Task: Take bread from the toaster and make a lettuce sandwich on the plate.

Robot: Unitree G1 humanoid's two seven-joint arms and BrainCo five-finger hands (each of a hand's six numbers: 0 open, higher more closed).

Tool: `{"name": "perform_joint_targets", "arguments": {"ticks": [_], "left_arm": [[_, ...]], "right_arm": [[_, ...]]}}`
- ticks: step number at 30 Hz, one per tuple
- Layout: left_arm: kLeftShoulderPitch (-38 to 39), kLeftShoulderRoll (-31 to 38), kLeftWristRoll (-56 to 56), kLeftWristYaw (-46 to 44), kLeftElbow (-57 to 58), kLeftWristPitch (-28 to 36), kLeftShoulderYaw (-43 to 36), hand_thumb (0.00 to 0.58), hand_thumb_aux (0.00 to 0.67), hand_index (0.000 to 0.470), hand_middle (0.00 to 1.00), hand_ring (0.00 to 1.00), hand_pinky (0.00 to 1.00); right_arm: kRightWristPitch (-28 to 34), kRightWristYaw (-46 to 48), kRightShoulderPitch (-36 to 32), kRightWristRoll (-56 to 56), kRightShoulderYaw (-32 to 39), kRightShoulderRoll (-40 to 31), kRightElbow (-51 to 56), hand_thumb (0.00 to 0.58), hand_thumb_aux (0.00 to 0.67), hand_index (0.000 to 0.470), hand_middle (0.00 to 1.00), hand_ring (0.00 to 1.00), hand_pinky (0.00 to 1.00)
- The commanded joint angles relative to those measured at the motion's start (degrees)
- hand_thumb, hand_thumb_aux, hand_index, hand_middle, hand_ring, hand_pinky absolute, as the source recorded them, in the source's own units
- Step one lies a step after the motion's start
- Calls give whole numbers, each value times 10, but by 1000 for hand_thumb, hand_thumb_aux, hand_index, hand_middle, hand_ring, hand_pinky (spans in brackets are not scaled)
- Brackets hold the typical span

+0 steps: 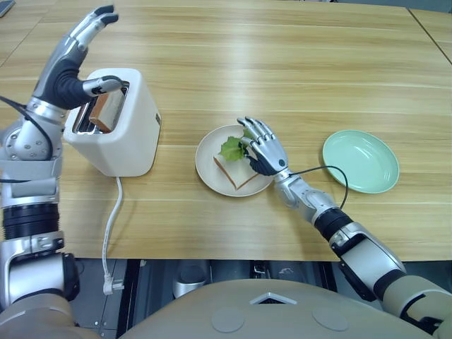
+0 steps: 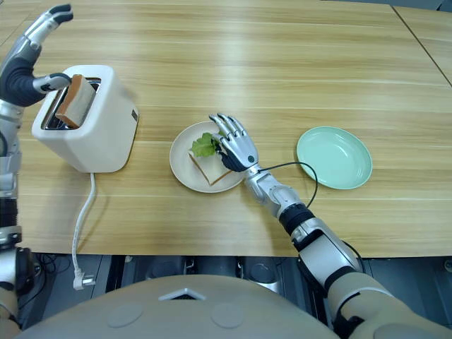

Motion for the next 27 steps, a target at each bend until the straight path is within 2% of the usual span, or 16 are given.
{"name": "perform_joint_targets", "arguments": {"ticks": [1, 4, 6, 7, 8, 9, 10, 11, 12, 13, 23, 27], "left_arm": [[20, 25, 45, 23, 29, 20, 8, 0, 0, 0, 0, 0, 0], [36, 41, 69, 37, 48, 38, 7, 0, 0, 0, 0, 0, 0], [50, 50, 79, 39, 55, 49, 3, 0, 0, 0, 0, 0, 0], [57, 54, 87, 40, 57, 55, -1, 0, 0, 0, 0, 0, 0], [63, 57, 95, 42, 59, 61, -4, 0, 0, 0, 0, 0, 0], [68, 60, 103, 44, 62, 65, -7, 0, 0, 0, 0, 0, 0], [73, 63, 108, 46, 64, 71, -8, 0, 0, 0, 0, 0, 0], [77, 66, 114, 48, 66, 75, -9, 0, 0, 0, 0, 0, 0], [82, 69, 119, 52, 68, 79, -9, 0, 0, 0, 0, 0, 0], [86, 72, 124, 55, 70, 83, -9, 0, 0, 0, 0, 0, 0], [113, 91, 143, 58, 74, 109, -20, 0, 0, 0, 0, 0, 0], [115, 90, 147, 56, 77, 115, -27, 49, 29, 20, 0, 0, 0]], "right_arm": [[-7, -7, -9, -2, 17, 4, 38, 580, 670, 460, 0, 0, 0], [-10, -14, -7, -1, 22, 5, 46, 580, 670, 460, 0, 0, 0], [-11, -19, -4, 0, 25, 4, 48, 579, 644, 442, 0, 0, 0], [-12, -20, -2, 1, 26, 3, 47, 565, 562, 386, 0, 0, 0], [-12, -22, 0, 1, 27, 1, 45, 565, 562, 386, 0, 0, 0], [-12, -22, 3, 2, 26, -1, 41, 501, 423, 290, 0, 0, 0], [-13, -22, 6, 3, 25, -3, 37, 422, 321, 220, 0, 0, 0], [-14, -23, 9, 4, 24, -5, 32, 172, 108, 74, 0, 0, 0], [-14, -25, 13, 5, 23, -7, 27, 172, 108, 74, 0, 0, 0], [-15, -25, 15, 6, 21, -9, 22, 0, 0, 0, 0, 0, 0], [-16, -31, 49, 16, 13, -30, -45, 0, 0, 0, 0, 0, 0], [-15, -34, 57, 20, 11, -33, -58, 0, 0, 0, 0, 0, 0]]}}
